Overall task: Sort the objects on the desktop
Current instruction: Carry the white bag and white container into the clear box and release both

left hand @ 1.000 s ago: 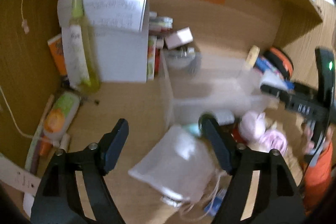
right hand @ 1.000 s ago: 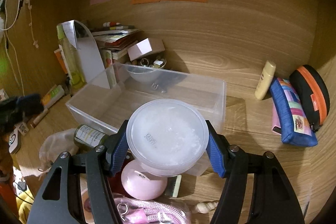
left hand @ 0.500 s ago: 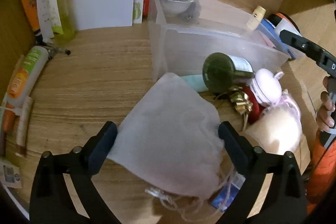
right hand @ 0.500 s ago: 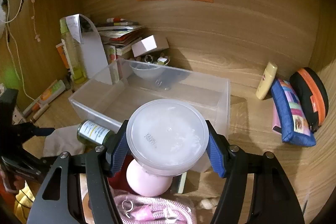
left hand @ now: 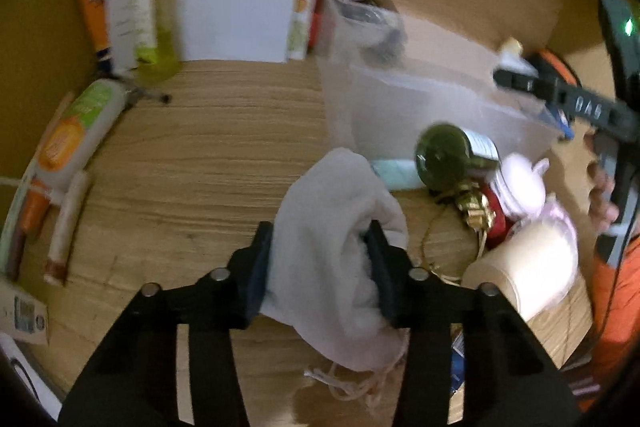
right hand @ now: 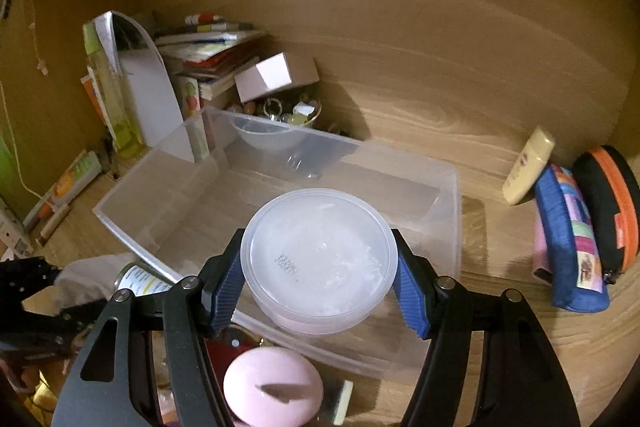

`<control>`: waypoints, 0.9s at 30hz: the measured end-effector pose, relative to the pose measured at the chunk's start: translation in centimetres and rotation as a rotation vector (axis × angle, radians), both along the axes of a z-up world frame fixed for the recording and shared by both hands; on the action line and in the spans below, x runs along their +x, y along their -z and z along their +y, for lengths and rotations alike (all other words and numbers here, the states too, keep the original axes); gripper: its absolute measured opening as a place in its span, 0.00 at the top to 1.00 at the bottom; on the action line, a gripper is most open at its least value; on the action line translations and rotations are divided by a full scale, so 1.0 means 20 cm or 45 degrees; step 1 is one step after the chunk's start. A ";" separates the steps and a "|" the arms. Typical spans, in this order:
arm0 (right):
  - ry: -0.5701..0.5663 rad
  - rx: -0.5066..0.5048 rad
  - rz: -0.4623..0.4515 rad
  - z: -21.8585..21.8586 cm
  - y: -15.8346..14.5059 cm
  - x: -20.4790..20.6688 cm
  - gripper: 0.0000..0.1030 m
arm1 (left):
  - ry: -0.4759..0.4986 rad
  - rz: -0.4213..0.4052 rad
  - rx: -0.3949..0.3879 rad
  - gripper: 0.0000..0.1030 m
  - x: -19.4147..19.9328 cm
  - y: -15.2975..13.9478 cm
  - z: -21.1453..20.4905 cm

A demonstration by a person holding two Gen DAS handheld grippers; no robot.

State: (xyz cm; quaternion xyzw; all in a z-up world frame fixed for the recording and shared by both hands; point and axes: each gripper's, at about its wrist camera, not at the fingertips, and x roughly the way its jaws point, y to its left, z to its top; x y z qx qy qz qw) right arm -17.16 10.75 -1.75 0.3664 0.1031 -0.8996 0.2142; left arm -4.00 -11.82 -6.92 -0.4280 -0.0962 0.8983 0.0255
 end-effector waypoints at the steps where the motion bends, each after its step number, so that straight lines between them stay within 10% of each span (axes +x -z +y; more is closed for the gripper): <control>1: -0.005 0.008 -0.006 -0.01 0.01 -0.01 0.39 | -0.037 0.020 0.004 0.63 0.02 -0.01 -0.03; 13: -0.040 0.036 -0.074 -0.11 0.09 -0.11 0.39 | -0.197 0.207 0.102 0.69 0.01 -0.22 -0.17; 27: -0.027 -0.002 -0.111 -0.07 0.14 -0.16 0.39 | 0.003 0.343 0.119 0.69 -0.32 -0.48 0.09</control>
